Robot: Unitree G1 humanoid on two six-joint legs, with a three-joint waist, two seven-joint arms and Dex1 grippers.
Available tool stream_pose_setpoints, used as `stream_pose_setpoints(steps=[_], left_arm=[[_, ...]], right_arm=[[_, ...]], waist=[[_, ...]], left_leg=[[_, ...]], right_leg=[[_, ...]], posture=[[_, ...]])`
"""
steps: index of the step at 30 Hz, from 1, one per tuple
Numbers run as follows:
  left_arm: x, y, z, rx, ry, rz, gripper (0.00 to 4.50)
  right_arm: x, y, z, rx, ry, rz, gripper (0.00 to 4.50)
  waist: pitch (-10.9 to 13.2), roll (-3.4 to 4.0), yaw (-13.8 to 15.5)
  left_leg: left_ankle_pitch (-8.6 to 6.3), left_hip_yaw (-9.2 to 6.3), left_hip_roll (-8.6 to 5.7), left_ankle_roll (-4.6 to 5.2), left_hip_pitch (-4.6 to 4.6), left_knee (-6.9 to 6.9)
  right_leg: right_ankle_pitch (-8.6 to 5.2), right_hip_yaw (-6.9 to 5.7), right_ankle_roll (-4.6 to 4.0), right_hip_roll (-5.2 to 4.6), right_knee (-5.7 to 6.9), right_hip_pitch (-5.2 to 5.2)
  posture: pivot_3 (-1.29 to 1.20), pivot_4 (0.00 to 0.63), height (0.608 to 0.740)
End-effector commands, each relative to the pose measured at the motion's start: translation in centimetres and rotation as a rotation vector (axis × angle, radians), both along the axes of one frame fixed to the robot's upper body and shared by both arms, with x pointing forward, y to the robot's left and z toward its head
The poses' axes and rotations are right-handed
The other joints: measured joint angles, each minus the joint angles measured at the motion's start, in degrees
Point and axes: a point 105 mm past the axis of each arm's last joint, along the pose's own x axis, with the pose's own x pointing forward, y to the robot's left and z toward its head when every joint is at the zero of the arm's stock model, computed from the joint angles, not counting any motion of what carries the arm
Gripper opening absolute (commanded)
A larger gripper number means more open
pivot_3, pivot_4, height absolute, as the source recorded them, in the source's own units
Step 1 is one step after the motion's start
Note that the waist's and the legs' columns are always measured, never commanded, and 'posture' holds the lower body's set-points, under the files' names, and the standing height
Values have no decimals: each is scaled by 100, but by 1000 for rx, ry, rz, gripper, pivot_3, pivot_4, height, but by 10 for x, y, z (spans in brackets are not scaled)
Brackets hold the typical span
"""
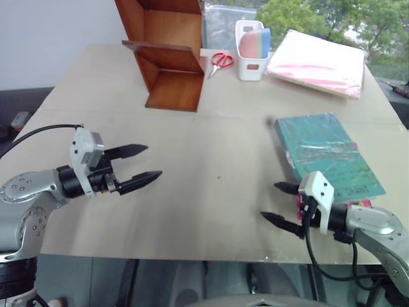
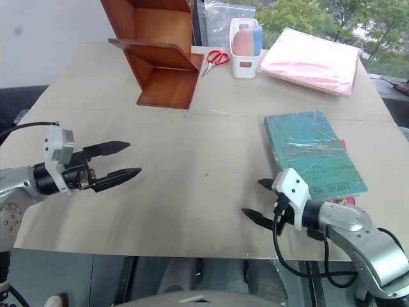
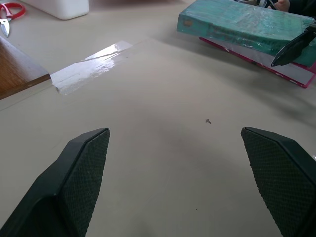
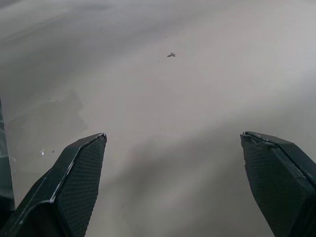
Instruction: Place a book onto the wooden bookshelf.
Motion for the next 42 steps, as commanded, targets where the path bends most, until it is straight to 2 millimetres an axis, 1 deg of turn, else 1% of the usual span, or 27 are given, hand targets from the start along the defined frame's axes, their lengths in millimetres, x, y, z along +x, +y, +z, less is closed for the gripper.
stream_pose_setpoints(steps=[1, 3, 5, 6, 8, 10, 11, 13, 14, 15, 18, 19, 20, 21, 22, 23, 25, 26, 27, 28, 30, 31, 34, 37, 40, 42], left_arm=[[1, -8, 12, 3, -72, -32, 4500], [2, -23, 14, -20, -98, -93, 4500], [2, -29, 17, -36, -116, -125, 4500], [2, -32, 19, -42, -124, -137, 4500], [3, -39, 21, -54, -134, -168, 4500], [5, -49, 22, -63, -137, -194, 4500], [6, -51, 22, -64, -136, -198, 4500], [7, -60, 21, -78, -132, -219, 4500], [7, -63, 21, -85, -131, -230, 4500], [7, -67, 20, -91, -127, -235, 4500], [12, -82, 13, -113, -108, -261, 4500], [13, -88, 10, -117, -99, -275, 4500], [14, -91, 8, -118, -93, -283, 4500], [14, -93, 7, -113, -94, -287, 4500], [16, -96, 6, -115, -93, -298, 4500], [18, -99, 5, -115, -94, -310, 4500], [20, -102, 6, -114, -95, -336, 4500], [21, -103, 6, -111, -99, -344, 4500], [21, -104, 6, -109, -101, -349, 4500], [22, -104, 6, -106, -103, -353, 4500], [22, -103, 6, -100, -103, -355, 4500], [22, -103, 6, -95, -105, -352, 4500], [20, -101, 7, -90, -107, -338, 4500], [18, -99, 7, -91, -111, -323, 4500], [16, -98, 7, -88, -122, -309, 4500], [16, -97, 8, -89, -132, -298, 4500]], right_arm=[[2, 9, 22, 55, -70, 36, 4461], [1, 19, 37, 119, -92, 64, 4461], [1, 21, 43, 153, -96, 62, 3909], [2, 21, 46, 171, -95, 56, 3762], [2, 20, 51, 190, -100, 50, 2830], [4, 17, 54, 182, -118, 30, 1744], [5, 16, 54, 179, -125, 21, 1331], [10, 8, 56, 156, -155, -15, 243], [12, 4, 56, 142, -169, -29, 24], [13, 1, 56, 129, -178, -40, 24], [21, -21, 58, 74, -211, -99, 24], [27, -32, 60, 56, -229, -153, 256], [31, -39, 61, 45, -240, -188, 623], [35, -44, 62, 40, -246, -220, 898], [39, -57, 61, 2, -257, -271, 1318], [45, -71, 61, -38, -276, -337, 1834], [61, -108, 65, -118, -313, -521, 2747], [67, -124, 67, -149, -326, -587, 3203], [71, -133, 69, -167, -332, -622, 3203], [76, -147, 73, -189, -338, -675, 3203], [87, -182, 82, -258, -349, -828, 3203], [90, -197, 85, -278, -337, -890, 3203], [96, -224, 88, -308, -284, -984, 3203], [100, -242, 83, -362, -240, -1014, 3203], [101, -252, 65, -402, -118, -958, 3203], [100, -258, 56, -429, -72, -923, 3203]], waist=[[0, 0, -1], [0, 0, 1], [-1, -1, 5], [-3, -5, 10], [-3, -6, 26], [-3, -6, 19], [-3, -5, 18], [-3, -5, 14], [-2, -5, 15], [-3, -6, 14], [-2, -5, 25], [-2, -5, 26], [-2, -5, 26], [-2, -5, 25], [-2, -5, 22], [-2, -4, 22], [-2, -4, 23], [-2, -4, 23], [-2, -3, 21], [-2, -2, 17], [0, 2, -6], [0, 5, -7], [1, 5, 4], [1, 6, 11], [3, 11, 14], [5, 13, 10]], left_leg=[[0, 0, 0, 0, 0, 0], [0, 0, 0, 0, 1, 1], [1, -1, 0, 0, 2, 4], [1, -1, 0, 0, 1, 4], [0, -1, -1, 0, -1, 3], [0, 0, -1, 0, -4, 3], [0, -1, -1, 0, -4, 3], [0, -1, -1, 0, -2, 3], [0, -1, -1, 0, -2, 3], [1, 0, -1, 0, -2, 4], [0, 0, -2, 0, -2, 6], [0, -1, -2, 0, -2, 7], [1, -1, -2, 0, -3, 7], [1, -1, -2, 0, -2, 8], [1, -1, -2, 0, -2, 8], [1, 0, -2, 0, -2, 8], [1, -1, -2, 0, -2, 9], [1, 0, -2, 0, -2, 12], [1, 0, -3, 1, -2, 14], [1, 2, -3, 1, -2, 16], [1, 4, -3, 1, -1, 16], [1, 5, -3, 1, -1, 16], [1, 5, -2, 1, -1, 13], [1, 7, -2, 1, -1, 9], [0, 10, -3, 1, -1, 9], [1, 11, -3, 1, 0, 9]], right_leg=[[0, 0, 0, 0, 0, 0], [0, 0, 0, 0, 3, 1], [0, 0, 0, 1, 9, 1], [0, 0, 0, 1, 8, 1], [0, -1, 0, 1, 3, 2], [1, 0, 0, 1, 3, 2], [1, 0, 0, 1, 4, 2], [1, 0, 0, 2, 6, 2], [1, 0, 0, 2, 6, 2], [1, 1, 1, 2, 6, 3], [1, 1, 1, 2, 6, 3], [1, 1, 1, 3, 6, 3], [1, 1, 1, 3, 7, 4], [1, 1, 1, 3, 6, 4], [1, 1, 1, 4, 7, 4], [1, 2, 1, 4, 7, 4], [1, 2, 1, 5, 8, 4], [1, 2, 1, 5, 8, 5], [2, 3, 1, 5, 8, 5], [2, 5, 2, 5, 9, 5], [2, 8, 2, 5, 11, 4], [2, 9, 2, 5, 11, 3], [2, 10, 1, 5, 10, 3], [2, 10, 1, 5, 4, 3], [2, 12, 1, 3, 3, 3], [2, 13, 1, 4, 5, 3]], posture=[[0, 150, 740], [0, 150, 740], [0, 150, 740], [0, 150, 740], [0, 150, 740], [0, 150, 740], [0, 150, 740], [0, 150, 740], [0, 150, 740], [0, 150, 740], [0, 150, 740], [0, 150, 740], [0, 150, 740], [0, 150, 740], [0, 150, 740], [0, 150, 740], [0, 150, 740], [0, 150, 740], [0, 150, 740], [0, 150, 740], [0, 150, 740], [0, 150, 740], [0, 150, 740], [0, 150, 740], [0, 150, 740], [0, 150, 740]])
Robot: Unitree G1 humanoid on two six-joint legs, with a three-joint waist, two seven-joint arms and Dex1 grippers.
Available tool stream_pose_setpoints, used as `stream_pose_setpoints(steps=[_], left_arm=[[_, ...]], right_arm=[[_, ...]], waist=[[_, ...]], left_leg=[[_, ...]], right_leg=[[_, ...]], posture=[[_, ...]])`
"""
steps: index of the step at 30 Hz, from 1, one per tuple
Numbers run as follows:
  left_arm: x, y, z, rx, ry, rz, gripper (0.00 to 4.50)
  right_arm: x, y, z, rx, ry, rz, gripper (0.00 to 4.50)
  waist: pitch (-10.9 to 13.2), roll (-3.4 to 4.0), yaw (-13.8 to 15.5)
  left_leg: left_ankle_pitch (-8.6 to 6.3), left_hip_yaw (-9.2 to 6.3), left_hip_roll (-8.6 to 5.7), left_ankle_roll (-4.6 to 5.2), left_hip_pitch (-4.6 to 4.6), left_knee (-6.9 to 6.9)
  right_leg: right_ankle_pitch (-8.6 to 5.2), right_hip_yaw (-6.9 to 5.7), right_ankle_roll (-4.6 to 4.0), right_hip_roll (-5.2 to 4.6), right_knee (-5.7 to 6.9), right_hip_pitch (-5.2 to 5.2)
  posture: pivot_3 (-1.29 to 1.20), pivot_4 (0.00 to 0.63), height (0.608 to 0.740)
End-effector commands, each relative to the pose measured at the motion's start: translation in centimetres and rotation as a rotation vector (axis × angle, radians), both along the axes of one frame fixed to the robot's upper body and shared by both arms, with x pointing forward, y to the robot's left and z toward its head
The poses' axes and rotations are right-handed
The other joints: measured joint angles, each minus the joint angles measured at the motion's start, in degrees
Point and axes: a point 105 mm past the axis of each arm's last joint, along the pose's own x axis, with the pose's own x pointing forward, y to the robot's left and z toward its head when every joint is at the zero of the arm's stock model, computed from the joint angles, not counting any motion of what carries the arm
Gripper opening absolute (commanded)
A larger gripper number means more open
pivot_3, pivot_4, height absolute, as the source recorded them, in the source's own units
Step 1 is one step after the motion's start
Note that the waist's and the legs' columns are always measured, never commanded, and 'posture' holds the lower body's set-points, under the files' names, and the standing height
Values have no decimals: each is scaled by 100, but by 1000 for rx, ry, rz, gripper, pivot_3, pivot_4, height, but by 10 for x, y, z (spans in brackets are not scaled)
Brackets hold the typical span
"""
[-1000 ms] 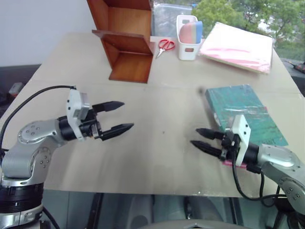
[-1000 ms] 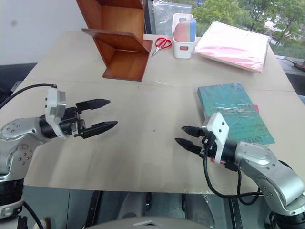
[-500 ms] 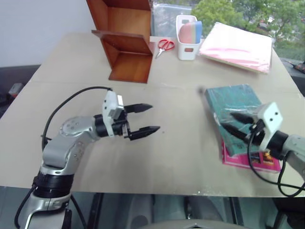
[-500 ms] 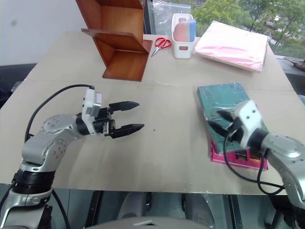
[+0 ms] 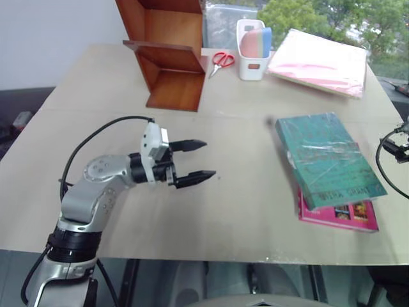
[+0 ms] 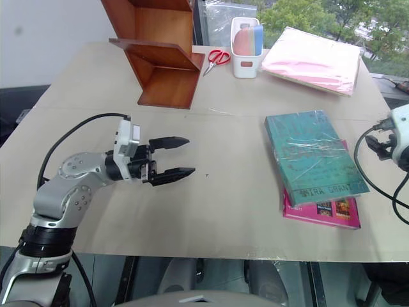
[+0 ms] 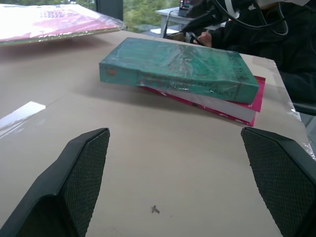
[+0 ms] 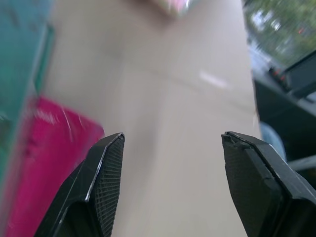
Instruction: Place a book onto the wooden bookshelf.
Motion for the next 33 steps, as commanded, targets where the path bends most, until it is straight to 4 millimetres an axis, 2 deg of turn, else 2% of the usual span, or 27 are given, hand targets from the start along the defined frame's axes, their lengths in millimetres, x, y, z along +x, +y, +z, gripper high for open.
stream_pose_setpoints(steps=[1, 2, 5, 6, 8, 11, 18, 22, 26, 33], left_arm=[[-5, 3, 15, 2, -80, 12, 4500], [-6, 4, 16, 3, -78, 16, 4500], [-9, 6, 17, -2, -78, 22, 4500], [-11, 7, 16, 0, -74, 21, 4500], [-15, 9, 17, -4, -73, 14, 4500], [-21, 10, 18, -5, -61, -10, 4500], [-36, 12, 26, -33, -31, -93, 4500], [-41, 13, 28, -34, -19, -126, 4500], [-44, 15, 29, -18, -12, -140, 4500], [-44, 18, 29, -8, -6, -130, 4500]], right_arm=[[-1, -10, -1, -7, 59, 50, 2693], [-2, -11, -3, 5, 80, 62, 2506], [-4, -11, -10, 19, 125, 98, 1118], [-6, -7, -15, 27, 155, 130, 524], [-11, 5, -25, 55, 210, 204, 35], [-16, 22, -38, 89, 269, 281, 35], [-19, 47, -59, 138, 331, 367, 35], [-16, 57, -61, 167, 325, 394, 35], [-9, 81, -61, 209, 297, 460, 35], [-3, 110, -58, 248, 273, 522, 35]], waist=[[1, 2, -4], [3, 5, -9], [6, 18, -14], [7, 19, -17], [7, 19, -22], [7, 20, -15], [6, 20, -17], [6, 19, -38], [5, 17, -100], [6, 16, -170]], left_leg=[[0, 0, 0, 0, 0, 0], [0, 1, 0, 0, 1, 1], [0, 2, 0, 0, 1, 2], [0, 3, 0, 0, 2, 2], [0, 3, 1, 0, 3, 1], [0, 2, 1, 0, 3, 1], [0, 1, 2, 0, 4, 10], [0, 0, 3, 0, 7, 9], [0, 0, 12, 0, 14, 10], [0, 0, 13, 0, 16, 10]], right_leg=[[0, 0, 0, 0, 0, 0], [0, 0, 0, 0, 1, 0], [0, 3, 0, 0, 1, 0], [0, 4, 0, 0, 1, 0], [0, 4, 0, 1, 1, 0], [0, 3, 0, 1, 1, 1], [0, 2, 0, 1, 5, 3], [0, 1, 0, 3, 5, 6], [0, 1, 0, 11, 7, 11], [0, 2, 0, 13, 8, 13]], posture=[[0, 150, 740], [0, 150, 740], [0, 150, 740], [0, 150, 740], [0, 150, 740], [0, 150, 740], [0, 150, 740], [0, 150, 740], [0, 150, 740], [0, 150, 740]])
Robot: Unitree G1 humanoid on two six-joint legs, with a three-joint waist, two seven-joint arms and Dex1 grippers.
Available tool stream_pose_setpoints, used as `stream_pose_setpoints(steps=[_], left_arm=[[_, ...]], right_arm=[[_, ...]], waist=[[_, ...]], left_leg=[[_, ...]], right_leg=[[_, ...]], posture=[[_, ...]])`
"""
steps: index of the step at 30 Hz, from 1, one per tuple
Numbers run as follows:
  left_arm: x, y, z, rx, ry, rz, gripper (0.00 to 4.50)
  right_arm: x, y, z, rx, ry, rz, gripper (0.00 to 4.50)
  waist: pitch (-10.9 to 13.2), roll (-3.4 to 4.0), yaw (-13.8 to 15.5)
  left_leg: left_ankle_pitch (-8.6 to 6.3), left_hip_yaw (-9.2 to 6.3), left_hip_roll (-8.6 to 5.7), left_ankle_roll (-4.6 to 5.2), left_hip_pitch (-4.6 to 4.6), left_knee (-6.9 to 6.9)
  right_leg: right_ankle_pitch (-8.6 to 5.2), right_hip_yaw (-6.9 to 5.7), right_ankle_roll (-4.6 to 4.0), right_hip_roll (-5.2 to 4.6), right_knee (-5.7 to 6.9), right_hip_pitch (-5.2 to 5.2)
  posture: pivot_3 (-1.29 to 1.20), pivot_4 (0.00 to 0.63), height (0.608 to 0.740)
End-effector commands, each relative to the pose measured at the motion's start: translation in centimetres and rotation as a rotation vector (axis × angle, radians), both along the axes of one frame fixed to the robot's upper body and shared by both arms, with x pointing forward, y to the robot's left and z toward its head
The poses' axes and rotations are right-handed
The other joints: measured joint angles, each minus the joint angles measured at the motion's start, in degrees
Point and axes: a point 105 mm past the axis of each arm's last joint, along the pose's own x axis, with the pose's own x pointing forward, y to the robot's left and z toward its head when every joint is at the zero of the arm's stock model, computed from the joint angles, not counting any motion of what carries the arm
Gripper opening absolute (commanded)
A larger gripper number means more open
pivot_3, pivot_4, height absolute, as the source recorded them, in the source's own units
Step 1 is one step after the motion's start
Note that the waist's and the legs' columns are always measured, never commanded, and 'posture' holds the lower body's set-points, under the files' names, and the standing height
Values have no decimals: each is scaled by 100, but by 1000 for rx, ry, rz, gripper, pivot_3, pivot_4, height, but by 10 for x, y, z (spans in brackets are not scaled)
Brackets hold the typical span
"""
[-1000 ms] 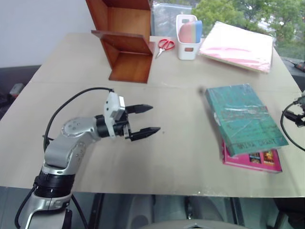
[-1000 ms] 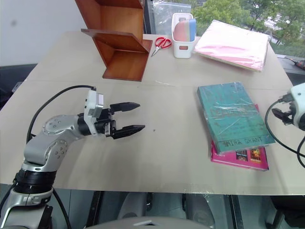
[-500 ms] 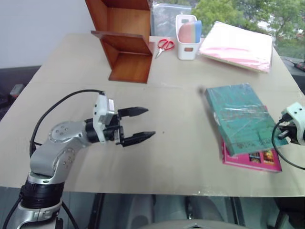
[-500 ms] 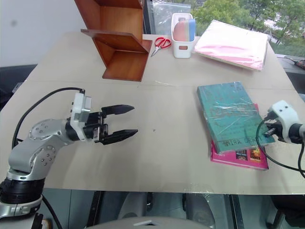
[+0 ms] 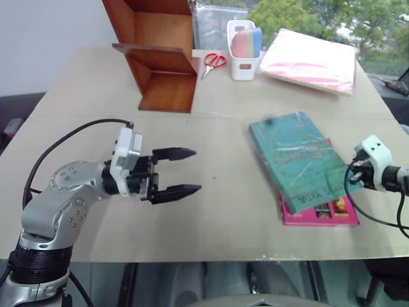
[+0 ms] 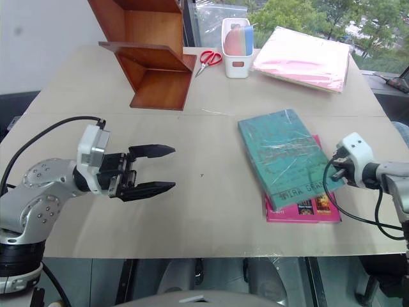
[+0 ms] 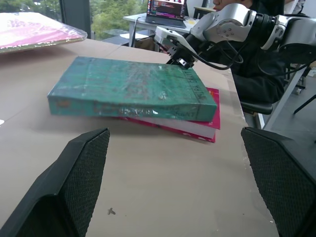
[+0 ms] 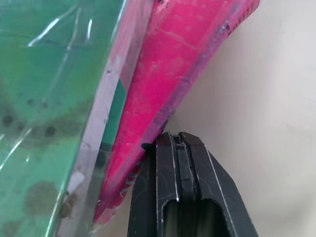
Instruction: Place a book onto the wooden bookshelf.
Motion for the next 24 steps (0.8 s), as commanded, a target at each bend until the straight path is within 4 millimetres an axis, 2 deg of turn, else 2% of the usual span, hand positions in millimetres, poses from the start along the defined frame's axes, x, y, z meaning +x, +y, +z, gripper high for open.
stream_pose_setpoints(steps=[1, 5, 10, 11, 12, 14, 16, 19, 20, 22, 24], left_arm=[[-7, 1, 10, 2, -41, -16, 4500], [-8, 1, 8, 2, -32, -7, 4500], [-7, 0, 1, -12, 4, 11, 4500], [-7, -1, -1, -15, 10, 14, 4500], [-6, -1, -3, -21, 14, 19, 4500], [-2, -2, -6, -44, 30, 38, 4500], [3, -6, -13, -56, 61, 65, 4500], [6, -9, -19, -69, 104, 70, 4500], [5, -12, -23, -68, 127, 56, 4500], [10, -19, -26, -84, 157, 51, 4500], [18, -24, -29, -91, 181, 67, 4500]], right_arm=[[0, 26, 4, 39, -7, 68, 35], [-4, 34, 7, 50, -13, 71, 35], [-9, 3, 18, -36, -85, -14, 35], [-11, -2, 22, -27, -99, -29, 562], [-14, -7, 25, -33, -111, -44, 823], [-21, -16, 34, -51, -159, -59, 1742], [-33, -14, 58, -3, -286, -35, 2774], [-50, -7, 74, 20, -370, 8, 4107], [-58, -2, 80, 37, -396, 37, 4415], [-77, 8, 89, 68, -444, 76, 4415], [-98, 22, 90, 94, -450, 120, 4415]], waist=[[0, 0, 2], [0, 0, 16], [1, 1, 70], [1, 1, 90], [1, 1, 95], [1, 1, 133], [0, 3, 171], [0, 3, 169], [0, 2, 164], [-1, 4, 189], [-2, 6, 224]], left_leg=[[0, 0, 0, 0, 0, 0], [0, 0, 1, 0, -2, -1], [-1, 0, -3, 0, -4, 0], [-1, 0, -5, 1, -5, 0], [-1, 0, -6, 1, -5, 0], [-1, 1, -7, 1, -5, 0], [-1, -1, -6, 1, -7, -2], [-1, -2, -6, 1, -7, -4], [-1, -2, -6, 1, -6, -3], [-1, -4, -6, 1, -5, -2], [-1, -9, -8, 0, -6, -1]], right_leg=[[0, 0, 0, 0, 1, 0], [0, 0, 0, 0, 0, -1], [0, -2, 0, -5, -3, -1], [0, -2, 0, -6, -3, -1], [0, -2, 0, -7, -3, -1], [0, -2, 0, -8, -3, -1], [0, -3, 0, -7, -4, -3], [0, -3, 0, -5, -4, -2], [0, -3, 0, -5, -4, 0], [0, -5, 1, -5, -4, 1], [-1, -9, 1, -6, -4, 5]], posture=[[0, 150, 740], [0, 150, 740], [0, 150, 740], [0, 150, 740], [0, 150, 740], [0, 150, 740], [0, 150, 740], [0, 150, 740], [0, 150, 740], [0, 150, 740], [0, 150, 740]])
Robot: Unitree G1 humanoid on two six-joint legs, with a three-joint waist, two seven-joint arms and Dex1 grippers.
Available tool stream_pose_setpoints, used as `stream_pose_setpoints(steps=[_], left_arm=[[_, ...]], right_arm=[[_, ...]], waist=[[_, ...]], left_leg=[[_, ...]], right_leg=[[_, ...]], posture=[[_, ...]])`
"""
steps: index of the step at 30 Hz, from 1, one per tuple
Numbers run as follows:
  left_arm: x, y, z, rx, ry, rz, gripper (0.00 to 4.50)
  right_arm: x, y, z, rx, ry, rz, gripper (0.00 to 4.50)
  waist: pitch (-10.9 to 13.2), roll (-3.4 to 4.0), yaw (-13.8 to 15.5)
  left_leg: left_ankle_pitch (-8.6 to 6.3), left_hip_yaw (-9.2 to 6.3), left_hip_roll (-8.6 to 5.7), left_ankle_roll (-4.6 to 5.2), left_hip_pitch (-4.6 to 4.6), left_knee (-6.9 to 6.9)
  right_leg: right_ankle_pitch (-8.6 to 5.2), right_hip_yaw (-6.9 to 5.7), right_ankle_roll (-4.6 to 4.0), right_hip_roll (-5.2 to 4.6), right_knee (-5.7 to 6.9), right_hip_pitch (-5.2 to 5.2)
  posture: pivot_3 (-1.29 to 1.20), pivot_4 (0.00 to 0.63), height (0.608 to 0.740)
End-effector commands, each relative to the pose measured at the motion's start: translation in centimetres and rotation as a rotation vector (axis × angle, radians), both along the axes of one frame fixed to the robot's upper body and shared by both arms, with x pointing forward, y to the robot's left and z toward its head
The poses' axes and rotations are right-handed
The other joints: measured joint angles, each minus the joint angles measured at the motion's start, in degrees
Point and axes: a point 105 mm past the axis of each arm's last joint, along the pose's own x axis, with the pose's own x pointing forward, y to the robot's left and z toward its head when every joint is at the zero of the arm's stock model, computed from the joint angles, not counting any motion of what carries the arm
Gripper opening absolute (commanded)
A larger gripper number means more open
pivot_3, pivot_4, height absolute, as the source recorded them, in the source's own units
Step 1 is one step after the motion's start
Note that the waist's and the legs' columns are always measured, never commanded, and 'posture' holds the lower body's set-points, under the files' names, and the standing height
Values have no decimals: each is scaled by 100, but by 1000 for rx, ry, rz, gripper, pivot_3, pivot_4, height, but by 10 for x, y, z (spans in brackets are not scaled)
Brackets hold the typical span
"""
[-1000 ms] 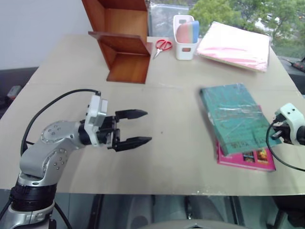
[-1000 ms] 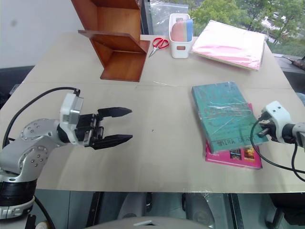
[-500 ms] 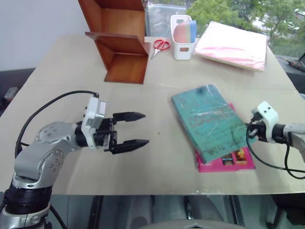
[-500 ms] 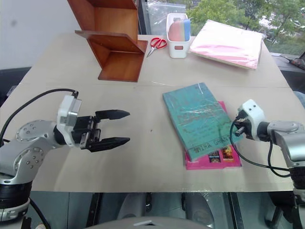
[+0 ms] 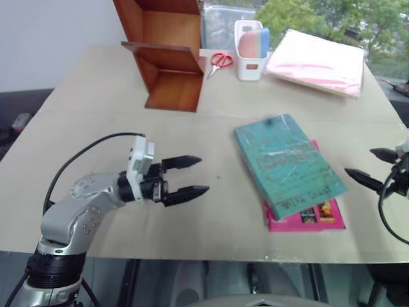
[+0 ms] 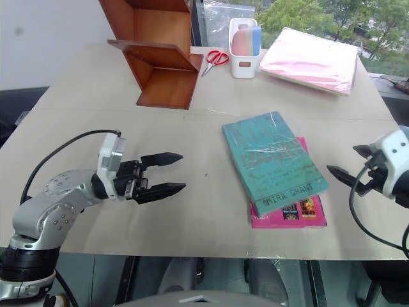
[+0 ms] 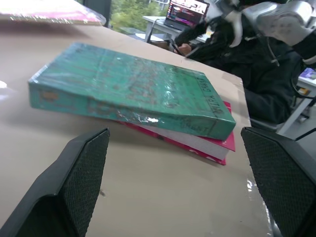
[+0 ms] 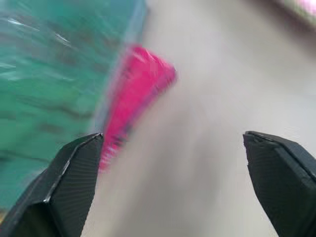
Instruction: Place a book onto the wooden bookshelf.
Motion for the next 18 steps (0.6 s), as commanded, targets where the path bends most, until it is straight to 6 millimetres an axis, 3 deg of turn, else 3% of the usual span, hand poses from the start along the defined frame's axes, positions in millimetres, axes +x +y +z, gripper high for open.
stream_pose_setpoints(steps=[1, 4, 7, 11, 18], left_arm=[[11, -9, -2, -10, 30, 12, 4500], [19, -11, -7, -13, 86, 25, 4500], [27, -23, -19, -17, 275, 24, 4500], [31, -44, -17, -104, 488, -14, 4500], [59, -76, -21, -241, 799, 45, 4500]], right_arm=[[-31, 24, 21, 9, -95, 97, 4415], [-51, 43, 15, 24, -76, 166, 4415], [-64, 60, 9, -27, -88, 223, 4415], [-73, 74, 10, -67, -135, 268, 4415], [-75, 88, 9, -69, -173, 287, 4415]], waist=[[-1, 0, 35], [-1, -2, -10], [-2, -1, -18], [-3, -8, -21], [-4, -8, -5]], left_leg=[[0, -6, -5, 0, -4, 0], [0, -7, -3, 0, -3, 7], [0, -10, -4, 0, 4, 14], [0, -17, -4, 1, 2, 27], [-1, -35, -8, 2, -2, 40]], right_leg=[[0, -8, 0, -2, 0, 0], [0, -6, 1, -1, 0, 6], [-1, -8, 3, -1, 5, 12], [-11, -13, 22, -1, 8, 17], [-9, -27, 21, 1, 9, 27]], posture=[[0, 150, 740], [0, 150, 740], [0, 150, 740], [0, 150, 740], [0, 150, 740]])
